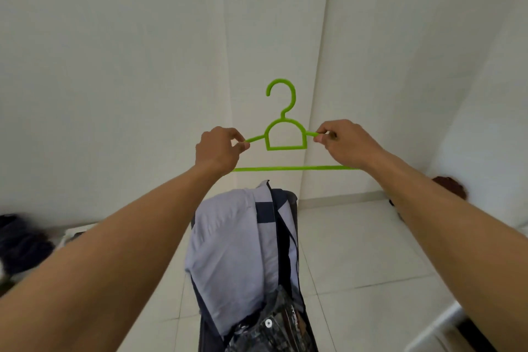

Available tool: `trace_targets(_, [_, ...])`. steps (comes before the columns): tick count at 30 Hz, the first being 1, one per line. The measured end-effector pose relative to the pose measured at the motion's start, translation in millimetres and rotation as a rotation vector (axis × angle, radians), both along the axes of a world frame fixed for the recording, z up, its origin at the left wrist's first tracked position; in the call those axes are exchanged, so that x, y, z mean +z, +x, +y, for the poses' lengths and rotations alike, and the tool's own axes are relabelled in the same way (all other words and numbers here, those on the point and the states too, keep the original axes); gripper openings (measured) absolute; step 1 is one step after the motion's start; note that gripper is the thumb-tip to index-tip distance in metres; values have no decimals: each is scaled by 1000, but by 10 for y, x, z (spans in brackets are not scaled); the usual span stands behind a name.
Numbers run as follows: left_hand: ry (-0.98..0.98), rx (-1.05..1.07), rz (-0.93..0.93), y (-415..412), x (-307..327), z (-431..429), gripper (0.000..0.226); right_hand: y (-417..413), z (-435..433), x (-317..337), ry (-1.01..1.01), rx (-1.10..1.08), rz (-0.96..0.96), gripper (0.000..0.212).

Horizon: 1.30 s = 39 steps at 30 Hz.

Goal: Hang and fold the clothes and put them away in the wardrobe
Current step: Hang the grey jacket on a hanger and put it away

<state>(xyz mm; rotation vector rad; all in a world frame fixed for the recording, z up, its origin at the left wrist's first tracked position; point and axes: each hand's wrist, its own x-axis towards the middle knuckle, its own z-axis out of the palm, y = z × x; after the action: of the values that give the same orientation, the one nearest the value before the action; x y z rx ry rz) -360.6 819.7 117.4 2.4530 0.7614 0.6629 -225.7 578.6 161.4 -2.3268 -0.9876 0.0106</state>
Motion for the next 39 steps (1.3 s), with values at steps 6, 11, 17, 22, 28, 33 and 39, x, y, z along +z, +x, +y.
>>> trace_targets(6, [-181,206,-88,339,-661,256,24,495,184,-292,35,-137,-32,16])
trace_targets(11, [-330,46,311,858,-1299,307,36,940,360,-600,46,-150,-13,16])
trace_targets(17, [-214,19,540,1522,-1732,258,51,1365,544,-861,22,-125,1,16])
trace_targets(22, [-145,109,602,1763,-1876,261,30,1552,629,-909,14,-105,11,16])
trace_targets(28, [-382,276,314,1729,-1626,349,17,1556,587,-678,50,-127,-1,15])
trace_targets(33, [-915,321,131,1406,-1191,482,20,1289,435,-326,102,-146,-5,16])
trace_targets(39, [-1052,235,-64,860,-837,451,26,861,199,-7,102,-164,-15,12])
